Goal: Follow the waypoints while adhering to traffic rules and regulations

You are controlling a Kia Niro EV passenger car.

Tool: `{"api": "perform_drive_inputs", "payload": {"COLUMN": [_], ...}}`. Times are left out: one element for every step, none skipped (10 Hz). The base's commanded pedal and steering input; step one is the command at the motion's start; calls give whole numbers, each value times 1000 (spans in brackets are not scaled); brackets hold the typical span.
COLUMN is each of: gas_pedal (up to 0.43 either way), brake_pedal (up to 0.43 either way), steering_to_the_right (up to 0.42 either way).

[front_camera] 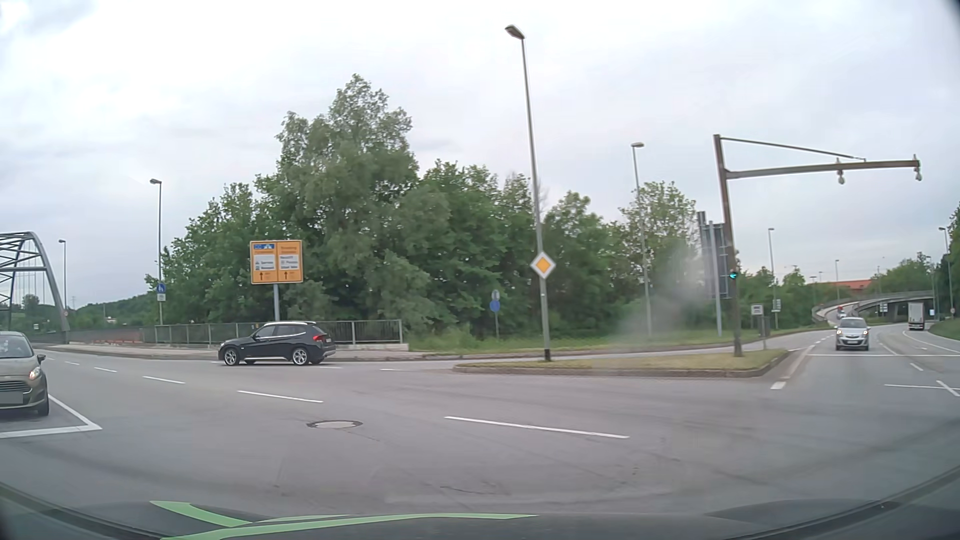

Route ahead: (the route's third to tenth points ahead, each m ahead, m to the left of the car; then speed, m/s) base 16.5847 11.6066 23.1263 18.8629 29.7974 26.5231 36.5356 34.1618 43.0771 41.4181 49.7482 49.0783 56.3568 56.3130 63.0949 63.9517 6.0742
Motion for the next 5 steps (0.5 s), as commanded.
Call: {"api": "perform_drive_inputs", "payload": {"gas_pedal": [138,138,150,150,157], "brake_pedal": [0,0,0,0,0], "steering_to_the_right": [-324,-324,-324,-323,-320]}}
